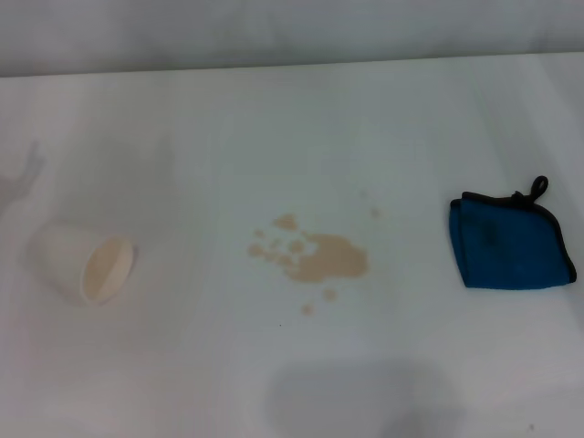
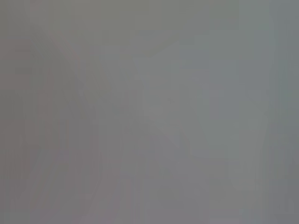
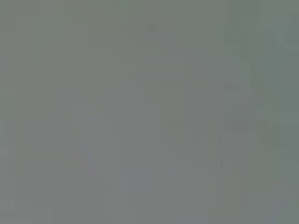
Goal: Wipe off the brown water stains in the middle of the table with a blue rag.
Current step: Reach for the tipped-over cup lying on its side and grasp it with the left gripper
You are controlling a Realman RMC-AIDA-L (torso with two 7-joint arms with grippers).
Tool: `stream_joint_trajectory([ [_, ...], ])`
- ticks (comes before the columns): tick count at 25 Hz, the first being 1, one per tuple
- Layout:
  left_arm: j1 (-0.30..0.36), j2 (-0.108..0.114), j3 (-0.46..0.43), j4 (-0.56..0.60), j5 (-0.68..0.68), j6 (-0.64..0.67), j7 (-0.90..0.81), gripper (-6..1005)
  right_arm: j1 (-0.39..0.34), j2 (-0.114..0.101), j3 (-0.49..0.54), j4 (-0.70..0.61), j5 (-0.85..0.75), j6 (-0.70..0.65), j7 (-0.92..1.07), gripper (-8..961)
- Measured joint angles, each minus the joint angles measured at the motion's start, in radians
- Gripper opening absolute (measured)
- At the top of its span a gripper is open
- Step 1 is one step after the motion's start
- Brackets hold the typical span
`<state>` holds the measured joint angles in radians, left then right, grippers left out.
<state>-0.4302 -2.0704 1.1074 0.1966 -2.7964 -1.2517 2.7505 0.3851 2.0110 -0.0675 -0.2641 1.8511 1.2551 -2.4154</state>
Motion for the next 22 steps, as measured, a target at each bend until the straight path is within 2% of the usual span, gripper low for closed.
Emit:
stream_joint_trajectory([
  [19,0.013,-0.005,0.005,0.007,0.003,0.028,-0.014,878,0.028,0.001,-0.013,0.039,-0.003,-0.005,-0.093,846],
  [22,0.019,-0.004,0.034,0.016,0.005,0.027,-0.059,878,0.03,0.001,-0.012,0.052,-0.001,-0.018,-0.115,846],
])
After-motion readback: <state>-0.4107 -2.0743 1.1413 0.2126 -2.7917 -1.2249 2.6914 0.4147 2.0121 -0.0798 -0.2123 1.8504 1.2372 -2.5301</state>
